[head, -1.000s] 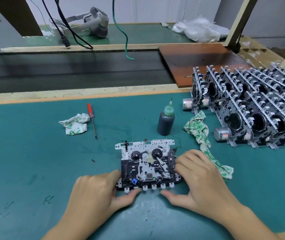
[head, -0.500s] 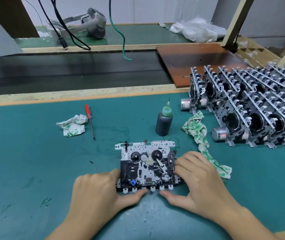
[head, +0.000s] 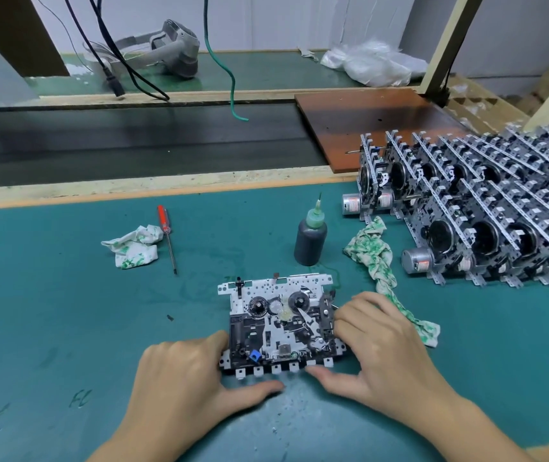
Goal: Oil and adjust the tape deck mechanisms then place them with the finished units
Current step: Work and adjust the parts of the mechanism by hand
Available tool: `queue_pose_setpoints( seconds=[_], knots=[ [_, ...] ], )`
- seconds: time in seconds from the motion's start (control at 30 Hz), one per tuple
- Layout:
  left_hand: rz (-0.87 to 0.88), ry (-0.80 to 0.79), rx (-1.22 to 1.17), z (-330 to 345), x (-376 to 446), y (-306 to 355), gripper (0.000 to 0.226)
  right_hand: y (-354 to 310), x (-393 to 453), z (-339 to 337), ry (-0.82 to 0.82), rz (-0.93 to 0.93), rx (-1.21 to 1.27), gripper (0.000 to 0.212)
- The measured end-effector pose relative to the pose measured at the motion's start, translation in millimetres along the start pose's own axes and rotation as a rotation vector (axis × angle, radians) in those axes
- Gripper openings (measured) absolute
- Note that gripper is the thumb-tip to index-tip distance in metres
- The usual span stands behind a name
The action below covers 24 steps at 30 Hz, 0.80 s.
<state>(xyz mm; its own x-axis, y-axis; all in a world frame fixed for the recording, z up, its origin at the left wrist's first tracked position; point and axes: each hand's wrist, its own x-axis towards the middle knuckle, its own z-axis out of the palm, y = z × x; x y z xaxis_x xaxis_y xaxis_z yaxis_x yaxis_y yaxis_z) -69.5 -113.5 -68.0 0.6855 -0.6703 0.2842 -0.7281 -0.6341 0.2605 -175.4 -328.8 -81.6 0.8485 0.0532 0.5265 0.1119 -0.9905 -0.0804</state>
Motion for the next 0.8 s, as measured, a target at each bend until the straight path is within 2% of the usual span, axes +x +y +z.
queue_pose_setpoints(
  seconds=[0.2, 0.3, 0.4, 0.5, 0.63, 0.7, 0.8],
  knots=[
    [-0.04, 0.036, -0.012, 1, 0, 8, 0.059, -1, 0, 0, -0.015, 0.024, 0.071, 0.055],
    [-0.048, 0.04, -0.019, 1, 2, 8, 0.059, -2, 0, -1, -0.036, 0.011, 0.083, 0.054],
    [0.08, -0.011, -0.042, -4, 3, -2, 0.064, -2, 0, 0, -0.027, 0.033, 0.018, 0.048],
    [0.183, -0.067, -0.087, -8, 0, -6, 0.057, 1, 2, -2, -0.044, 0.044, 0.001, 0.049],
    [0.19, -0.059, -0.126, -5, -6, -4, 0.05, -3, 2, 1, -0.009, 0.062, -0.006, 0.058],
    [0.192, -0.037, -0.139, -5, -5, -3, 0.049, -5, 2, 2, 0.02, 0.07, -0.012, 0.058],
    [0.184, -0.026, -0.153, -5, -5, -3, 0.049, 1, 2, -2, -0.024, 0.036, 0.028, 0.054]
  ],
)
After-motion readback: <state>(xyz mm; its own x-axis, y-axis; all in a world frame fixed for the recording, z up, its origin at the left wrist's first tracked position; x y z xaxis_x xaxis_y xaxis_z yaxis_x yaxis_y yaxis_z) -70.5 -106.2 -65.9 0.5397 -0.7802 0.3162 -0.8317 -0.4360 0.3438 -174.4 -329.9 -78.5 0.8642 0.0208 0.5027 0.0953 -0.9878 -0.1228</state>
